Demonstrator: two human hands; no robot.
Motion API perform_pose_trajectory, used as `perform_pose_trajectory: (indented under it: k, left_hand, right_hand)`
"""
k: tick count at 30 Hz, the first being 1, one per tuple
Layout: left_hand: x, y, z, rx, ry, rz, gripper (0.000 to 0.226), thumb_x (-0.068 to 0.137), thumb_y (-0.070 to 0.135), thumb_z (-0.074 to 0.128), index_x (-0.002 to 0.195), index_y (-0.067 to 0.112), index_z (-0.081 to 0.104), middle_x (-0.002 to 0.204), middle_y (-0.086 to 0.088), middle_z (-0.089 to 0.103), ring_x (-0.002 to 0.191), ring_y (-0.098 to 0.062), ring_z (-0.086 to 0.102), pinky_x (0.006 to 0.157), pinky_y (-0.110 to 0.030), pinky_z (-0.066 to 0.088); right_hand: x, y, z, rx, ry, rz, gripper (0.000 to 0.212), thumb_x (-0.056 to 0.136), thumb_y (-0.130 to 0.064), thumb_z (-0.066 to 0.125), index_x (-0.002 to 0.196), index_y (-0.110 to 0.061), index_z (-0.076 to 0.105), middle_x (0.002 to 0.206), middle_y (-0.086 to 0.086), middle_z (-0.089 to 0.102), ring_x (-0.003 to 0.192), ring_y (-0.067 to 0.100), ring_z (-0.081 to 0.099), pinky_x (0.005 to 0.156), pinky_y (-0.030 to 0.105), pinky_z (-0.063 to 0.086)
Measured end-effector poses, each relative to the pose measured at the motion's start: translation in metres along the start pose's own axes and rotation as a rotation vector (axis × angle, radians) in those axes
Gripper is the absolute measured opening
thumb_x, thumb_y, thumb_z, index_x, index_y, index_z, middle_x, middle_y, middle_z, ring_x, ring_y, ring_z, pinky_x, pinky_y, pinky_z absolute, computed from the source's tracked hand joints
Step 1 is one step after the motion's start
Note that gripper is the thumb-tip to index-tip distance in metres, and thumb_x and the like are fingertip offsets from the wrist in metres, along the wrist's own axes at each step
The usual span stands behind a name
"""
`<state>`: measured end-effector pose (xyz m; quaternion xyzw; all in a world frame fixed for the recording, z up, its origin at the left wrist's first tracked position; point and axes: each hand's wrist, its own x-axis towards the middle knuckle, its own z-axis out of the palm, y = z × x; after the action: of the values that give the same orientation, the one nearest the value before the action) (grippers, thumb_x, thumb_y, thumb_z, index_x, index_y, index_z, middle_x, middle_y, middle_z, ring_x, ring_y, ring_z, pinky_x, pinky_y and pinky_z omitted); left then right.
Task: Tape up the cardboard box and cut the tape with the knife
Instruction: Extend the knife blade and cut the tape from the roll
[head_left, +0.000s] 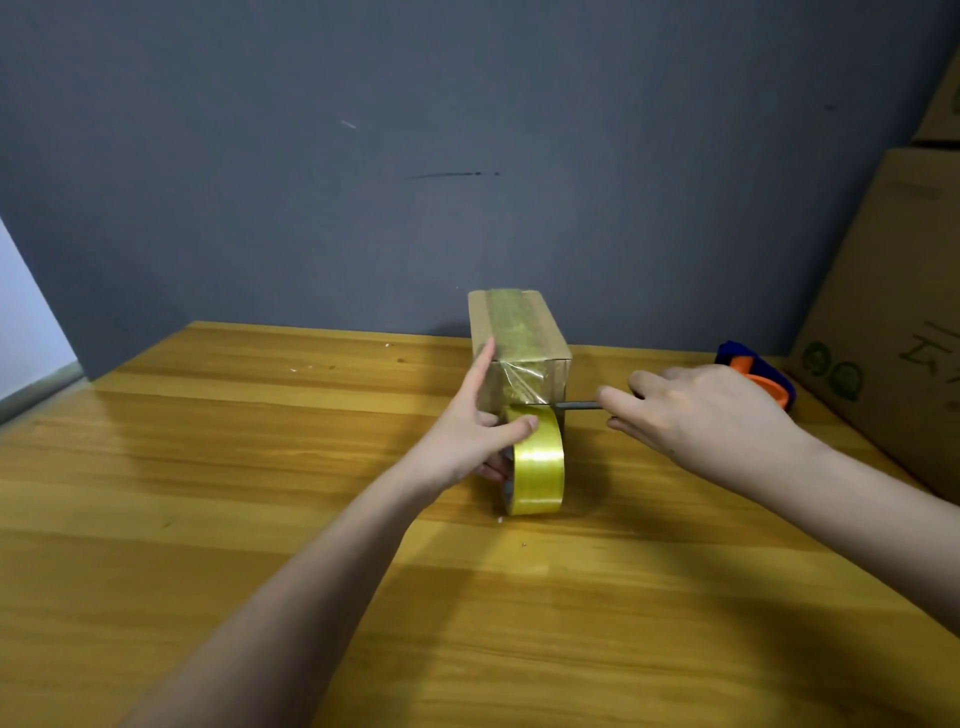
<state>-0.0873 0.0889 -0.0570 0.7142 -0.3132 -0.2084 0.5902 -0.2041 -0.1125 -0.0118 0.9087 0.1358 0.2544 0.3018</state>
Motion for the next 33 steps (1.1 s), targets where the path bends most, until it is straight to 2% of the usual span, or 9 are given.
perform_pose_trajectory:
  k: [7, 11, 17, 19, 21, 24, 26, 30, 33]
  left_hand:
    - [-0.001, -0.001, -0.001, -0.011, 0.005, 0.003, 0.099, 0.086, 0.021, 0.067, 0.145, 0.049, -0.008, 0.078, -0.001, 0.07, 0.057, -0.007, 0.066, 0.052, -0.023, 0.053]
    - [-0.001, 0.0, -0.002, -0.012, 0.006, 0.003, 0.099, 0.086, 0.022, 0.067, 0.145, 0.05, -0.007, 0.076, -0.001, 0.07, 0.057, -0.007, 0.066, 0.051, -0.022, 0.051]
    - [-0.003, -0.002, 0.0, -0.045, 0.04, 0.028, 0.097, 0.086, 0.019, 0.066, 0.145, 0.049, -0.005, 0.067, 0.004, 0.07, 0.055, -0.005, 0.063, 0.049, -0.02, 0.049]
    - [-0.005, -0.004, 0.003, -0.038, 0.042, 0.066, 0.097, 0.087, 0.02, 0.066, 0.145, 0.05, -0.005, 0.078, 0.003, 0.073, 0.062, -0.014, 0.065, 0.053, -0.023, 0.051]
    - [-0.008, -0.005, 0.005, 0.015, 0.062, 0.093, 0.099, 0.086, 0.022, 0.068, 0.144, 0.05, -0.006, 0.094, -0.002, 0.073, 0.078, -0.028, 0.067, 0.064, -0.03, 0.054]
    - [-0.014, -0.007, 0.011, 0.056, 0.081, 0.108, 0.101, 0.082, 0.026, 0.071, 0.145, 0.049, -0.006, 0.102, -0.015, 0.07, 0.09, -0.026, 0.067, 0.089, -0.042, 0.052]
    - [-0.018, -0.008, 0.015, -0.009, 0.067, 0.099, 0.098, 0.083, 0.02, 0.07, 0.145, 0.048, 0.0, 0.104, -0.014, 0.07, 0.094, -0.034, 0.067, 0.096, -0.045, 0.05]
    - [-0.021, -0.009, 0.024, -0.078, 0.019, 0.043, 0.096, 0.076, 0.022, 0.07, 0.145, 0.047, 0.009, 0.118, -0.012, 0.065, 0.11, -0.026, 0.062, 0.103, -0.043, 0.044]
    - [-0.022, -0.006, 0.034, -0.059, 0.016, 0.074, 0.082, 0.086, 0.008, 0.061, 0.145, 0.042, 0.015, 0.119, -0.008, 0.065, 0.097, -0.021, 0.064, 0.093, -0.037, 0.049]
  right_hand:
    - [0.004, 0.001, 0.01, 0.0, -0.042, -0.01, 0.019, 0.081, -0.026, 0.068, 0.087, -0.011, 0.058, 0.057, 0.009, 0.053, 0.039, 0.025, 0.049, 0.033, 0.027, 0.037]
    - [-0.006, 0.003, 0.01, -0.01, -0.075, 0.019, 0.018, 0.083, -0.025, 0.062, 0.092, -0.011, 0.055, 0.061, 0.011, 0.055, 0.041, 0.025, 0.05, 0.033, 0.028, 0.041]
    - [-0.012, 0.003, 0.007, -0.023, -0.158, 0.099, 0.019, 0.088, -0.033, 0.055, 0.092, -0.014, 0.053, 0.062, 0.006, 0.057, 0.043, 0.022, 0.052, 0.035, 0.024, 0.031]
    - [-0.018, 0.003, 0.006, -0.021, -0.173, 0.149, 0.023, 0.092, -0.04, 0.046, 0.097, -0.019, 0.053, 0.07, 0.002, 0.06, 0.05, 0.02, 0.057, 0.037, 0.024, 0.031]
    - [-0.025, 0.003, 0.006, 0.012, -0.2, 0.207, 0.03, 0.095, -0.046, 0.032, 0.107, -0.023, 0.049, 0.083, -0.003, 0.062, 0.06, 0.017, 0.06, 0.04, 0.024, 0.035]
    - [-0.035, 0.001, 0.006, 0.119, -0.237, 0.311, 0.034, 0.095, -0.05, 0.028, 0.113, -0.027, 0.047, 0.095, -0.007, 0.06, 0.068, 0.014, 0.062, 0.043, 0.025, 0.043]
    - [-0.041, -0.001, 0.006, 0.186, -0.251, 0.378, 0.034, 0.095, -0.051, 0.028, 0.111, -0.028, 0.047, 0.096, -0.008, 0.06, 0.071, 0.013, 0.062, 0.049, 0.027, 0.051]
    - [-0.048, -0.007, 0.009, 0.349, -0.31, 0.538, 0.029, 0.095, -0.052, 0.034, 0.109, -0.029, 0.046, 0.088, -0.007, 0.064, 0.071, 0.016, 0.063, 0.056, 0.035, 0.054]
    - [-0.051, -0.011, 0.015, 0.622, -0.328, 0.707, 0.022, 0.094, -0.048, 0.041, 0.107, -0.032, 0.049, 0.078, -0.005, 0.067, 0.063, 0.016, 0.063, 0.055, 0.036, 0.054]
